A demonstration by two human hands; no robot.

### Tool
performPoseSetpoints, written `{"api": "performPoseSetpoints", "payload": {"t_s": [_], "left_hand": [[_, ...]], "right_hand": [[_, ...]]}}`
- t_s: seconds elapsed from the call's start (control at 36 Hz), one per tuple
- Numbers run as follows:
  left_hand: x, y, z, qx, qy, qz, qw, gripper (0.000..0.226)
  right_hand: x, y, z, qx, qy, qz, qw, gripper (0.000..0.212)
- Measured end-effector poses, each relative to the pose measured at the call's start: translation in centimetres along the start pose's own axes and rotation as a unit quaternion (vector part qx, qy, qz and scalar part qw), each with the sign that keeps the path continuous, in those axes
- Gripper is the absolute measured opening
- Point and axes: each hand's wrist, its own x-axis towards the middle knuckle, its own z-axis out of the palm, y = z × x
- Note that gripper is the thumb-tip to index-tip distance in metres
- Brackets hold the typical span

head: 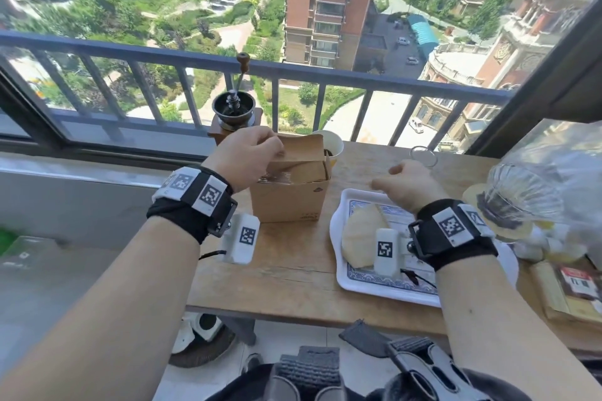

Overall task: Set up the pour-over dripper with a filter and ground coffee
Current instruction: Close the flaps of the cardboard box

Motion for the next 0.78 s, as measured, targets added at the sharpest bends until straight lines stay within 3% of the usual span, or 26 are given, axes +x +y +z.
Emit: {"api": "performPoseSetpoints", "payload": {"t_s": [0.08, 0.17, 0.31, 0.5, 0.61, 0.72, 0.78], "left_hand": [[-0.4, 0.0, 0.3, -0.033, -0.015, -0.001, 0.999, 0.037], [-0.5, -0.1, 0.3, -0.066, -0.032, 0.004, 0.997, 0.044], [-0.4, -0.5, 1.1, -0.069, -0.06, 0.03, 0.995, 0.052], [-0.8, -0.9, 2.2, -0.079, -0.061, 0.09, 0.991, 0.051], [-1.0, -0.7, 2.5, -0.097, -0.079, 0.094, 0.988, 0.076], [-1.2, -0.4, 2.1, -0.076, -0.105, 0.069, 0.989, 0.043], [-1.3, -0.4, 1.9, -0.071, -0.125, 0.053, 0.988, 0.04]], "right_hand": [[-0.4, -0.8, -0.5, 0.078, 0.008, -0.051, 0.996, 0.039], [-1.2, -2.4, -0.4, 0.166, -0.055, -0.085, 0.981, 0.024], [-1.9, -3.6, 0.8, 0.16, -0.113, -0.09, 0.977, 0.031], [-2.0, -1.9, 1.2, 0.196, -0.101, -0.102, 0.97, 0.021], [-2.1, -1.6, 1.4, 0.288, -0.11, -0.089, 0.947, 0.027], [-2.0, -1.8, 1.6, 0.286, -0.099, -0.107, 0.947, 0.022], [-2.1, -2.0, 1.7, 0.292, -0.096, -0.108, 0.945, 0.02]]}}
